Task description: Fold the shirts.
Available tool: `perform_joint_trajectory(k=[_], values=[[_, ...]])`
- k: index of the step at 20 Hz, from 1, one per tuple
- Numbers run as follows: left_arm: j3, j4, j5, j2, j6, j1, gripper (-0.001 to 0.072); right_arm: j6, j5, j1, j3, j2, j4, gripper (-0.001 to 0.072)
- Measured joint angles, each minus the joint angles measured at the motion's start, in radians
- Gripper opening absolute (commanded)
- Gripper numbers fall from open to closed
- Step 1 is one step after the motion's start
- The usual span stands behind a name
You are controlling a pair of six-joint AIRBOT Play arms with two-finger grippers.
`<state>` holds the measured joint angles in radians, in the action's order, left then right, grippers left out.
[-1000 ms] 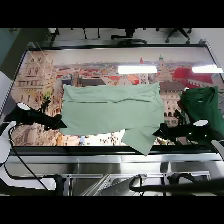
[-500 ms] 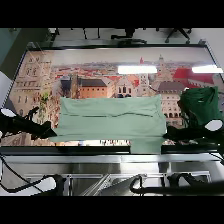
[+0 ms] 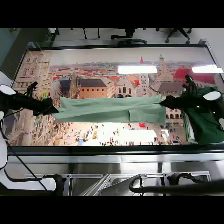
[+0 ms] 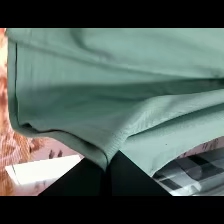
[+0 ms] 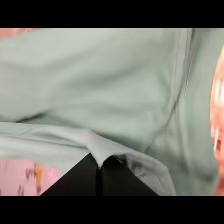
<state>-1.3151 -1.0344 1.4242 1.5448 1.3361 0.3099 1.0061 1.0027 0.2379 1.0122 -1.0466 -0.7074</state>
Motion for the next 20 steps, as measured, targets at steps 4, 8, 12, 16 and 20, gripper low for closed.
perform_joint_trajectory(k=[4,8,12,16,20], values=[[-0.146,0.008,-0.034,0.168,0.020,-0.051,0.0050,-0.065,-0.048,-0.033,0.152,-0.227,0.039,0.0031],[-0.245,0.013,-0.025,0.291,0.045,-0.085,0.0701,-0.093,-0.076,-0.027,0.218,-0.325,0.042,0.0502],[-0.357,0.014,0.044,0.337,0.059,-0.089,0.0700,-0.067,-0.027,0.037,0.258,-0.313,-0.051,0.0691],[-0.460,0.015,0.127,0.349,0.085,-0.080,0.0700,-0.032,0.073,0.082,0.269,-0.340,-0.082,0.0691],[-0.518,0.017,0.186,0.352,0.111,-0.090,0.0699,-0.074,0.156,0.084,0.273,-0.401,-0.008,0.0690]])
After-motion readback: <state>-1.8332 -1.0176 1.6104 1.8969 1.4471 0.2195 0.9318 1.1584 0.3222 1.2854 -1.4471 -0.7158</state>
